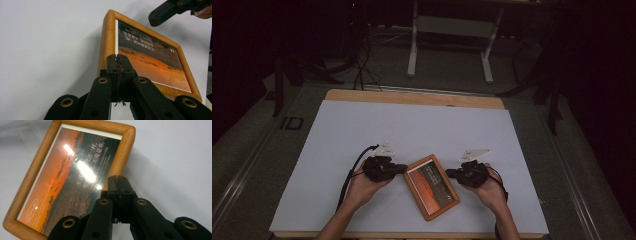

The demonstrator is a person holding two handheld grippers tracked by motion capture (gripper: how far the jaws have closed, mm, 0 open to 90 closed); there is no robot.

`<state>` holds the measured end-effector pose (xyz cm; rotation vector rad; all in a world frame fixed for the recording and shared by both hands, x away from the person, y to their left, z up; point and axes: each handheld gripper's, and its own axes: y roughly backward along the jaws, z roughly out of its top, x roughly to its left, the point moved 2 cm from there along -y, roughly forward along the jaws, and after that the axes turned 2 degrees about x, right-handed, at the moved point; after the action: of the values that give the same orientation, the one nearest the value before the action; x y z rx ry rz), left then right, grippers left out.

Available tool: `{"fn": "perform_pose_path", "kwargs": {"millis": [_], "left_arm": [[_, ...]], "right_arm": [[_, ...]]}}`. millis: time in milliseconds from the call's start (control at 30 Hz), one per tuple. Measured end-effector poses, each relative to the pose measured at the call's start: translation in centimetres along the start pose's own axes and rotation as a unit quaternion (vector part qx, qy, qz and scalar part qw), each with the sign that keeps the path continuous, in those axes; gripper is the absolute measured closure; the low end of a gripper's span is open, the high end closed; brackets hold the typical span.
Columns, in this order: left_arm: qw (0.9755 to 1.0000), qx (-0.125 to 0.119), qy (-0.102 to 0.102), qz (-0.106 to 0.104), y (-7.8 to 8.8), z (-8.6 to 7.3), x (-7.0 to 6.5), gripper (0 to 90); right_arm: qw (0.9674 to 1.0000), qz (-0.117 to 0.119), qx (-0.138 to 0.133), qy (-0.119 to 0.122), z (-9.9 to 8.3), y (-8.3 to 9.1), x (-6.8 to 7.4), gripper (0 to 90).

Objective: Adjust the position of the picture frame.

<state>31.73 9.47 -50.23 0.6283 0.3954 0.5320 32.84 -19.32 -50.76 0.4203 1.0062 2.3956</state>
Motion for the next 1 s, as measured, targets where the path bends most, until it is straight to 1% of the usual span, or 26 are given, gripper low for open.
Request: {"fn": "perform_pose_path", "kwargs": {"millis": [67,167,233,300,333,400,433,467,500,533,600,633,667,700,733,767,800,833,900,967,1000], "left_arm": [[0.9999,0.001,0.007,-0.008,0.0,-0.2,-0.2,89.0],[0.9999,0.006,0.011,-0.007,0.0,-0.5,-0.5,88.0],[0.9998,0.009,0.018,-0.006,0.1,-0.7,-0.8,84.6],[0.9995,0.013,0.028,-0.002,0.1,-1.1,-1.1,79.5],[0.9994,0.013,0.031,0.004,0.1,-1.2,-1.1,76.3],[0.9983,0.019,0.041,0.035,0.2,-1.6,-1.2,68.2],[0.9979,0.021,0.044,0.042,0.1,-1.8,-1.3,65.0],[0.9978,0.020,0.048,0.042,0.1,-2.0,-1.3,60.9],[0.9973,0.021,0.059,0.039,0.0,-2.1,-1.2,58.2],[0.9970,0.024,0.064,0.035,-0.2,-2.2,-1.2,55.3],[0.9967,0.025,0.071,0.031,-0.6,-2.2,-1.2,49.8],[0.9964,0.024,0.076,0.028,-0.8,-2.2,-1.3,47.5],[0.9964,0.024,0.076,0.028,-0.8,-2.2,-1.3,44.4],[0.9954,0.015,0.093,0.015,-1.0,-2.3,-1.4,44.4],[0.9950,0.014,0.098,0.014,-1.1,-2.3,-1.4,43.0],[0.9944,0.014,0.104,0.010,-1.2,-2.3,-1.4,41.3],[0.9932,0.017,0.115,-0.002,-1.4,-2.4,-1.4,38.9],[0.9932,0.017,0.115,-0.002,-1.4,-2.4,-1.4,38.4],[0.9910,0.019,0.130,-0.027,-1.8,-2.6,-1.4,38.0],[0.9893,0.022,0.138,-0.042,-2.3,-2.6,-1.6,36.0],[0.9883,0.024,0.142,-0.050,-2.5,-2.6,-1.7,34.5]], "right_arm": [[1.0000,0.002,0.003,-0.004,-0.2,0.0,-0.2,89.7],[1.0000,0.004,0.001,-0.008,-0.4,0.0,-0.4,89.8],[0.9999,0.010,-0.003,-0.012,-0.4,0.1,-0.5,89.5],[0.9997,0.019,-0.006,-0.016,-0.4,0.2,-0.5,83.7],[0.9995,0.024,-0.007,-0.017,-0.4,0.2,-0.5,77.5],[0.9992,0.034,-0.007,-0.021,-0.4,0.0,-0.5,67.5],[0.9990,0.035,-0.008,-0.025,-0.4,-0.1,-0.5,63.5],[0.9987,0.039,-0.007,-0.031,-0.4,-0.3,-0.5,59.6],[0.9986,0.041,-0.006,-0.032,-0.4,-0.4,-0.6,57.1],[0.9983,0.045,-0.005,-0.037,-0.4,-0.6,-0.5,53.7],[0.9976,0.055,-0.002,-0.042,-0.4,-1.0,-0.5,48.7],[0.9974,0.056,0.000,-0.045,-0.3,-1.2,-0.4,46.6],[0.9974,0.056,0.000,-0.045,-0.3,-1.2,-0.4,46.6],[0.9971,0.059,0.001,-0.047,-0.3,-1.4,-0.4,43.7],[0.9963,0.066,0.002,-0.055,-0.2,-1.7,-0.4,39.6],[0.9956,0.071,0.003,-0.061,-0.2,-1.9,-0.4,38.2],[0.9942,0.083,0.007,-0.068,-0.3,-2.2,-0.4,35.8],[0.9942,0.083,0.007,-0.068,-0.3,-2.2,-0.4,35.8],[0.9938,0.087,0.012,-0.068,-0.4,-2.6,-0.4,34.3],[0.9932,0.091,0.015,-0.070,-0.4,-2.8,-0.3,32.9],[0.9927,0.097,0.015,-0.069,-0.3,-3.0,-0.2,31.3]]}}
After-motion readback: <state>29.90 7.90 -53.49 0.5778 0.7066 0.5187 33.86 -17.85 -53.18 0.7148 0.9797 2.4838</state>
